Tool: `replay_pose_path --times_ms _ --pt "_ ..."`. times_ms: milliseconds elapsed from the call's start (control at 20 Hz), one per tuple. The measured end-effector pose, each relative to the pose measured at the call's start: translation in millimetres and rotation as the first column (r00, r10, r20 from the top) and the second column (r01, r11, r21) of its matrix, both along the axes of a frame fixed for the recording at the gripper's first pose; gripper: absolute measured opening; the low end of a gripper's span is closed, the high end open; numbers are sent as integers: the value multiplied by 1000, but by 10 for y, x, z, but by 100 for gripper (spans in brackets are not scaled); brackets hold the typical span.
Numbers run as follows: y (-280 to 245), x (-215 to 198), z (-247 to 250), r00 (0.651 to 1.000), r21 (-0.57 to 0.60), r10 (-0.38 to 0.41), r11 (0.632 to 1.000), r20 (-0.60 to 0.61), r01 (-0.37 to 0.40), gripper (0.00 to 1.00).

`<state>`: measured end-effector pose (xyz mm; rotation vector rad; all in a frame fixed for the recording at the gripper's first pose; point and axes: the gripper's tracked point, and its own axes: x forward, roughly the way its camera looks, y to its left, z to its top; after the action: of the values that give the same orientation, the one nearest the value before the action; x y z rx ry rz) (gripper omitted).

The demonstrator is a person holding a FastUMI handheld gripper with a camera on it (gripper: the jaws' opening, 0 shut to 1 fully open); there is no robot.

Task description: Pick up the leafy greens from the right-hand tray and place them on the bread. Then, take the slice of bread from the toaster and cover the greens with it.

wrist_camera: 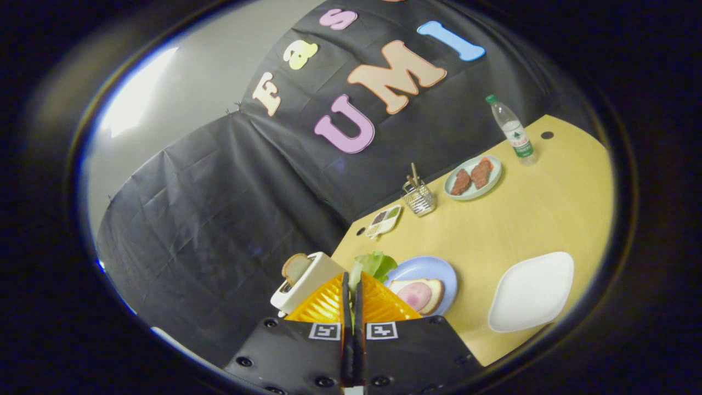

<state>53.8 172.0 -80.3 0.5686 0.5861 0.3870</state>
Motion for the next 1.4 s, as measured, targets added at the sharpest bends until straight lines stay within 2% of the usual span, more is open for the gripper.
replay_pose_path --times_ms 300,600,900,1150,1400 --pt "384 186 -411 999 18 10 1000 -45 -9 3" --pt "383 321 -883 996 -49 -25 999 -90 21 3" --pt "149 357 -1297 983 -143 -80 988 -163 56 3" --pt "-21 351 -1567 976 -242 -98 969 -197 48 3" --pt "-213 395 -1721 974 -333 -121 941 -190 52 11"
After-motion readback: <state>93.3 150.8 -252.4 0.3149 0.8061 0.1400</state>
